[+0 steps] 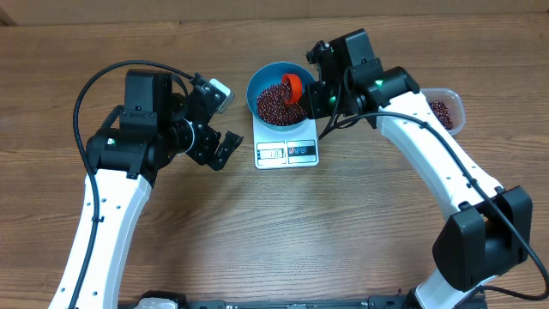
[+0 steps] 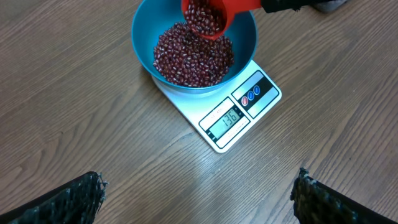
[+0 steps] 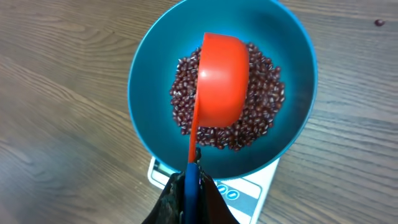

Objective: Scoop item into bowl and weigh 150g on scale
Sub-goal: 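Tip the scoop and shake small amounts of beans into the bowl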

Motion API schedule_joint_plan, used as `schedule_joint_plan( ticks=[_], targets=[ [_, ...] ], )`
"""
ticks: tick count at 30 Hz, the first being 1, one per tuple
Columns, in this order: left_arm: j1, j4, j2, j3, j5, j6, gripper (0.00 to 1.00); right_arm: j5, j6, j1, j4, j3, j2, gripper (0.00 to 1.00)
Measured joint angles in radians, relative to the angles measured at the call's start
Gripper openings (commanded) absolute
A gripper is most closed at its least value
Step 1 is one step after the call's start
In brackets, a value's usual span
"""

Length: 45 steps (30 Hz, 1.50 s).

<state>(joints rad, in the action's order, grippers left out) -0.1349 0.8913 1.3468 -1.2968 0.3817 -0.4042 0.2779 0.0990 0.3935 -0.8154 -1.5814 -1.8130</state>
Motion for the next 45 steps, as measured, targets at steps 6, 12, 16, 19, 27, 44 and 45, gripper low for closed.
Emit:
schedule_joint_plan(
  ticks=[6, 12, 16, 19, 27, 44, 45],
  targets=[
    [0.000, 0.000, 0.000, 0.000, 0.000, 0.000, 0.99, -0.053, -0.024, 0.006, -0.002, -0.001, 0.000, 0.04],
    [0.000, 0.000, 0.000, 0.000, 0.000, 0.000, 0.99, -0.088, -0.045, 0.006, -0.006, -0.001, 0.002, 0.04],
    [0.000, 0.000, 0.000, 0.000, 0.000, 0.000, 1.00, -0.100, -0.055, 0.006, -0.011, -0.001, 0.008, 0.04],
    [0.000, 0.000, 0.000, 0.000, 0.000, 0.000, 1.00, -0.103, -0.064, 0.006, -0.015, -0.003, 0.013, 0.04],
    [0.000, 0.000, 0.000, 0.000, 0.000, 0.000, 1.00, -0.103, -0.091, 0.019, -0.016, -0.003, 0.015, 0.04],
    [0.000, 0.000, 0.000, 0.000, 0.000, 0.000, 1.00, -0.103, -0.098, 0.021, -0.028, -0.003, 0.015, 0.04],
    [0.000, 0.000, 0.000, 0.000, 0.000, 0.000, 1.00, -0.103, -0.098, 0.021, -0.029, -0.003, 0.015, 0.04]
  ],
)
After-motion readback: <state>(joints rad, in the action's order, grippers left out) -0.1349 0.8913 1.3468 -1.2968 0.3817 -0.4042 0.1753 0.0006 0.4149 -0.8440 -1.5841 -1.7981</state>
